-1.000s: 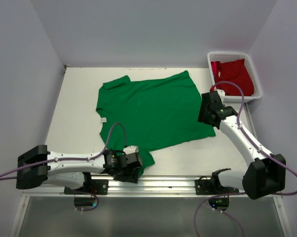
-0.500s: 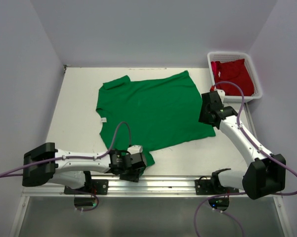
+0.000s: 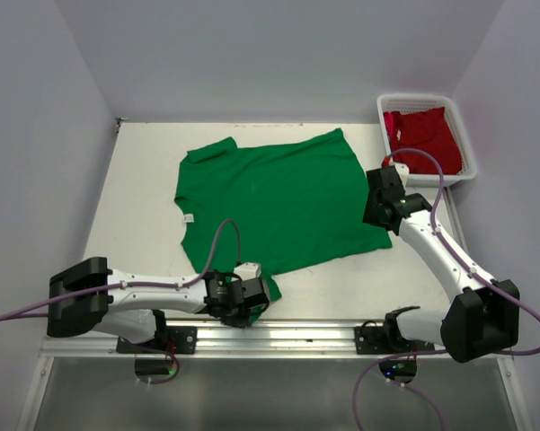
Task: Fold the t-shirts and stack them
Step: Grap the side of the flattened tshirt closest away from the robot with both arms
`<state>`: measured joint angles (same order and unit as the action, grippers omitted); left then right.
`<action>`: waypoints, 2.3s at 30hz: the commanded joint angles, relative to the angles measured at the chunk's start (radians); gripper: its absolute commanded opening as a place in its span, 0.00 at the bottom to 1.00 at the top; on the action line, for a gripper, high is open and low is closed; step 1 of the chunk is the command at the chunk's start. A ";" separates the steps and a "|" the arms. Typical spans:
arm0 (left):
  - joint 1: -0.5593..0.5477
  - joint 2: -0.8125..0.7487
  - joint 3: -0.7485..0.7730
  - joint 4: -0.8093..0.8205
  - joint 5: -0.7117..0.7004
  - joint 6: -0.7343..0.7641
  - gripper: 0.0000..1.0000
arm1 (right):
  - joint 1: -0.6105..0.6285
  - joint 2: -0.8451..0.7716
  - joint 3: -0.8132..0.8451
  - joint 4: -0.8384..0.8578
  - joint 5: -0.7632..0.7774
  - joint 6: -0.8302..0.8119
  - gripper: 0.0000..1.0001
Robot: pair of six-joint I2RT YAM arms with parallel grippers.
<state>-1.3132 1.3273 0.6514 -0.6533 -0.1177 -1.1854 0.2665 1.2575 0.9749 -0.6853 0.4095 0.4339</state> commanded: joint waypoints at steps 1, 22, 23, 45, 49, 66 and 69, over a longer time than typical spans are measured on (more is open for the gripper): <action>-0.017 -0.007 0.068 -0.057 -0.111 -0.017 0.00 | 0.002 0.002 -0.005 0.015 0.025 0.012 0.42; 0.155 -0.065 0.274 -0.290 -0.562 0.124 0.00 | 0.002 0.094 -0.057 -0.005 0.178 0.175 0.63; 0.169 -0.065 0.289 -0.286 -0.574 0.157 0.00 | 0.000 0.095 -0.065 0.006 0.186 0.187 0.63; 0.331 -0.134 0.301 -0.230 -0.599 0.314 0.00 | -0.162 0.221 -0.182 0.199 0.121 0.382 0.52; 0.344 -0.135 0.300 -0.226 -0.593 0.319 0.00 | -0.194 0.244 -0.197 0.225 0.111 0.381 0.49; 0.365 -0.154 0.298 -0.247 -0.593 0.311 0.00 | -0.225 0.281 -0.251 0.260 -0.003 0.443 0.34; 0.367 -0.161 0.298 -0.252 -0.597 0.310 0.00 | -0.225 0.272 -0.260 0.259 -0.017 0.448 0.26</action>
<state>-0.9546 1.1946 0.9447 -0.9215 -0.6819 -0.8711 0.0444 1.5116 0.7616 -0.4282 0.4465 0.8387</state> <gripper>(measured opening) 0.013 0.294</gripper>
